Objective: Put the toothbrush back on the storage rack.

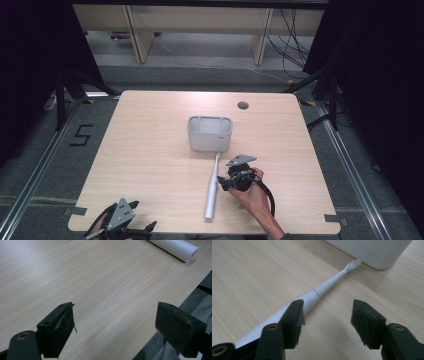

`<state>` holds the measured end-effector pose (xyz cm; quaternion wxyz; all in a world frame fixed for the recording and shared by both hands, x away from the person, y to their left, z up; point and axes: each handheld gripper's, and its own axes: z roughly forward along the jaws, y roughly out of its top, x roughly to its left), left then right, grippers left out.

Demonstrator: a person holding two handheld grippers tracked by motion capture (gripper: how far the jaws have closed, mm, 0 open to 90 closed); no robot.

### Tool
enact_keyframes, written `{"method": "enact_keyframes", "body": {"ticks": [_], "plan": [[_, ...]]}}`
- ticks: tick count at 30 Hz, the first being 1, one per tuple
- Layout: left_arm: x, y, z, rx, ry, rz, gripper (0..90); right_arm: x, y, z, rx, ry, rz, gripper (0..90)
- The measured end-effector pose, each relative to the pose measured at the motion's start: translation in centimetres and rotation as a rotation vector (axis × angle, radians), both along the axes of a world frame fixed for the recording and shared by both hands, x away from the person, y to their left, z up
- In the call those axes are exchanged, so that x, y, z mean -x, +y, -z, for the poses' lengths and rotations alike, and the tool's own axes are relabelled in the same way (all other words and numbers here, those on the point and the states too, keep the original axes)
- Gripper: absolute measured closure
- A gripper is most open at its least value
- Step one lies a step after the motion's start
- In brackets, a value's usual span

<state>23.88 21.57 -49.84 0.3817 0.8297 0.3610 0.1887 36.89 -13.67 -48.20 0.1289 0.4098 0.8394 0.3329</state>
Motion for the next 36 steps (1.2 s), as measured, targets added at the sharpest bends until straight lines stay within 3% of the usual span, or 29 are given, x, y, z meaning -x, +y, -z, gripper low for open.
{"method": "enact_keyframes", "body": {"ticks": [1,2,3,6,8,11,16,27,31,33,34,36], "plan": [[0.0,0.0,0.0,-0.002,0.003,0.002,14.7,-0.2,0.0,-0.1,0.020,-0.015,-0.030,37.5],[0.1,0.0,0.0,0.010,0.007,0.003,14.7,0.1,0.2,-0.3,0.007,0.010,-0.005,35.6],[0.0,-0.1,0.0,0.015,0.007,0.000,14.7,0.2,0.5,-0.3,-0.004,0.006,0.000,34.6],[0.1,-0.1,0.0,0.017,0.006,-0.001,14.8,0.4,1.2,-0.6,0.030,0.023,-0.032,29.6],[0.0,0.0,0.0,0.001,0.003,-0.001,14.8,0.7,2.1,-0.7,0.045,0.092,-0.040,27.2],[0.0,-0.1,0.1,0.021,0.002,0.006,14.7,0.7,2.5,-0.6,0.060,0.096,-0.050,26.3],[0.0,-0.1,0.0,0.013,0.008,0.006,14.8,0.3,3.3,-0.5,0.084,0.124,-0.049,24.5],[0.1,-0.1,-0.1,0.007,0.013,0.004,14.8,-0.1,3.9,-0.2,0.124,0.119,-0.092,25.2],[0.0,0.0,0.0,-0.013,0.005,-0.001,14.8,-0.2,4.1,0.0,0.127,0.135,-0.087,27.1],[0.0,0.0,-0.1,0.003,0.020,0.016,14.8,-0.3,4.2,0.0,0.134,0.135,-0.101,27.5],[0.1,-0.1,0.1,0.016,0.003,0.003,14.8,-0.1,4.4,0.0,0.135,0.153,-0.090,30.0],[0.1,-0.1,-0.1,0.004,0.017,0.007,14.8,-0.2,4.3,0.1,0.145,0.151,-0.109,31.2]]}}
